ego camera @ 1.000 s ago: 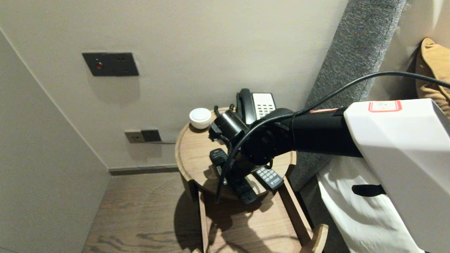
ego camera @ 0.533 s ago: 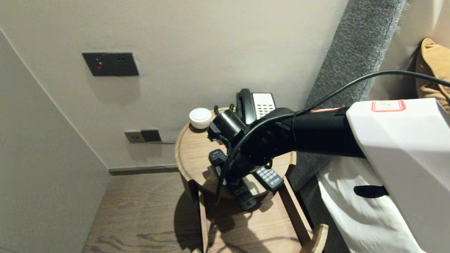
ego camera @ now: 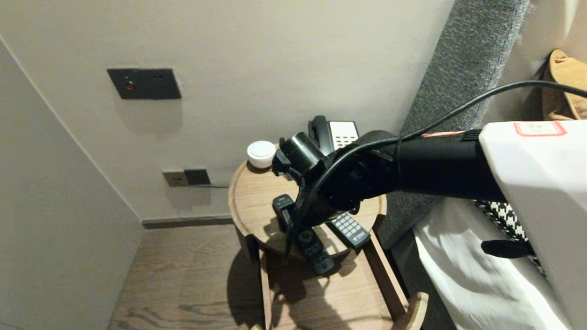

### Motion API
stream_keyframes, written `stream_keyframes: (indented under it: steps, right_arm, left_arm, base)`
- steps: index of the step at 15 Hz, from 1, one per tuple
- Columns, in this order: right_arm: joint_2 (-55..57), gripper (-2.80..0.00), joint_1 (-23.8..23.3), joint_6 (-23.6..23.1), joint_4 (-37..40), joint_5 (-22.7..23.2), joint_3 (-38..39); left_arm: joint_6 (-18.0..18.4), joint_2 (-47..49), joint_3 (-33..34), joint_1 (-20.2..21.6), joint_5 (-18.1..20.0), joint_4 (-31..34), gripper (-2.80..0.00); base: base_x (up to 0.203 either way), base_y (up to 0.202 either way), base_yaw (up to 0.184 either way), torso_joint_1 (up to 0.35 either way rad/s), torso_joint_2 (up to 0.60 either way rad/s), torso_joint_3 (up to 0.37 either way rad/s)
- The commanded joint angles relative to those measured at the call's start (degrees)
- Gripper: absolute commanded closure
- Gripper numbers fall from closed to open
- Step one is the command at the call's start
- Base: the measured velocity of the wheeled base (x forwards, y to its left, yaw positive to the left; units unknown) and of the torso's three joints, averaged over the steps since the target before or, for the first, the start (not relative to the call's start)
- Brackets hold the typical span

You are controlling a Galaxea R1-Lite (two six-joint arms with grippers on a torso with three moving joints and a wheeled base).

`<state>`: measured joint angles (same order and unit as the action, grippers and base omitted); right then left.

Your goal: Take the remote control out of the drawer one by one and place them on the table, then close the nightstand drawer

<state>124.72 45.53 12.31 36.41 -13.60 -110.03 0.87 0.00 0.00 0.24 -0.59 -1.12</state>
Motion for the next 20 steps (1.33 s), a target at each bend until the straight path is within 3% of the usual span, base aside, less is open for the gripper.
stream_keyframes:
  steps: [1,2,3,8,11,20]
  right_arm:
    - [-3.67,-2.8,0.08,0.08,0.43,-0.63,-0.01]
    - [-4.82,-2.8,0.08,0.03,0.59,-1.31,-0.01]
    - [-5.61,0.0,0.01,0.01,0.89,-1.68,0.01]
    - [-10.51,0.0,-0.91,1.83,6.08,-2.03,0.31]
    - [-13.2,0.0,-3.89,2.89,7.84,-2.37,3.01]
    - [-28.08,0.0,-13.16,3.48,7.26,-1.79,23.75]
  left_arm:
    - [0.01,0.0,0.0,0.02,-0.02,-0.03,0.0]
    - [0.01,0.0,0.0,0.02,-0.02,-0.03,0.0]
    - [0.01,0.0,0.0,0.02,-0.02,-0.03,0.0]
    - [0.01,0.0,0.0,0.02,-0.02,-0.03,0.0]
    - [0.01,0.0,0.0,0.02,-0.02,-0.03,0.0]
    - [0.01,0.0,0.0,0.02,-0.02,-0.03,0.0]
  base:
    - [0.0,0.0,0.0,0.0,0.0,0.0]
    - [0.0,0.0,0.0,0.0,0.0,0.0]
    - [0.0,0.0,0.0,0.0,0.0,0.0]
    - [0.0,0.0,0.0,0.0,0.0,0.0]
    - [0.0,0.0,0.0,0.0,0.0,0.0]
    - [0.0,0.0,0.0,0.0,0.0,0.0]
